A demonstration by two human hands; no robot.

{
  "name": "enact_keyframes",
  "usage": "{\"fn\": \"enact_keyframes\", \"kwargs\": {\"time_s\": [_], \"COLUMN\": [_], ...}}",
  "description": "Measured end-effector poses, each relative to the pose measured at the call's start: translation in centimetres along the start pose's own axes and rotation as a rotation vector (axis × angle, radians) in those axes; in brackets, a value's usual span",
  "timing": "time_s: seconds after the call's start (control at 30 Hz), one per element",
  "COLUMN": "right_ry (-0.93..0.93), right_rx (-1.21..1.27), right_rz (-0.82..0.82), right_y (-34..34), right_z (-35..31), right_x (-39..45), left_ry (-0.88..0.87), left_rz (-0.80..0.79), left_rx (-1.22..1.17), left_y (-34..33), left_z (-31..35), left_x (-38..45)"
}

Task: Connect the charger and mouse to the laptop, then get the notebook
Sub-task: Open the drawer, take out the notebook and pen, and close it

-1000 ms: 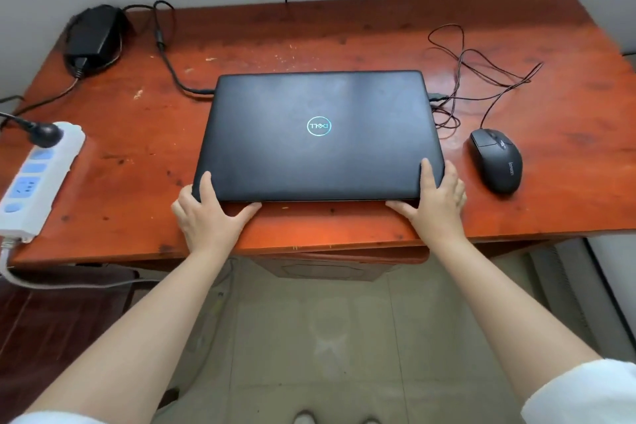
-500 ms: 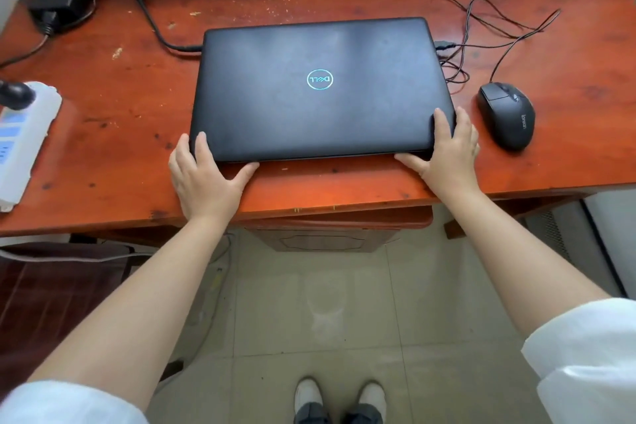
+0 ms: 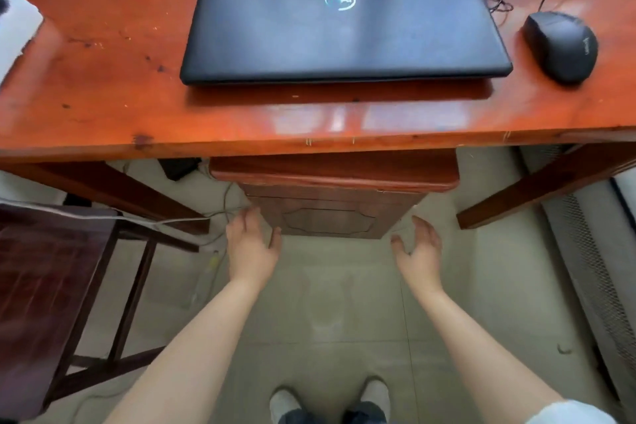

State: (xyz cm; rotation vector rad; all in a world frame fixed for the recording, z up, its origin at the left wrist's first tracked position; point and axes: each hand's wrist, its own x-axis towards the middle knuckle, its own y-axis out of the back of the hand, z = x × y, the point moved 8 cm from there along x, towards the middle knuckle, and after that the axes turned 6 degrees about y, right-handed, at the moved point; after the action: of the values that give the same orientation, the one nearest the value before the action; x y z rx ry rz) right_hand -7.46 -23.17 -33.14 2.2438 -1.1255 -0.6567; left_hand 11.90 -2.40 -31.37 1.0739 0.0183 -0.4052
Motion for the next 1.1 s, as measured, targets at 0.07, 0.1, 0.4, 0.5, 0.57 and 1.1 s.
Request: {"fn": "enact_keyframes", "kwargs": {"time_s": [0.07,0.1,0.4,0.5,0.57,1.1], "right_ry": [-0.063,-0.034,0.037,-0.080,-0.123,0.060], "right_rx": [0.109,0.168,0.793,0.740,0.677,0.615], "right_rz": [0.061,0.105,0.650,0.655,0.646,0.486], "right_y": [-1.3,-1.8,-3.0,-3.4,-3.3,-1.5], "right_z": [1.7,2.0,3.3,3.4,3.4,4.2], "right_x": [1.8,2.7,8.8,9.9,10.1,9.5], "left_ry": [0.163,0.172,-0.048,0.115,0.161,0.019], "left_rz": [0.000,0.016,0.525,0.452,0.425,0.490], "left_rx": [-0.156,-0.206,-1.017,-1.323,-1.464,-1.138], "left_y": [-2.2,-3.2,-2.9,-3.7,-3.8,-4.1], "left_z": [-2.5,-3.2,-3.2,-3.4,-3.2,-3.1], "left_x": [2.2,3.2,9.8,10.8,10.8,7.0]}}
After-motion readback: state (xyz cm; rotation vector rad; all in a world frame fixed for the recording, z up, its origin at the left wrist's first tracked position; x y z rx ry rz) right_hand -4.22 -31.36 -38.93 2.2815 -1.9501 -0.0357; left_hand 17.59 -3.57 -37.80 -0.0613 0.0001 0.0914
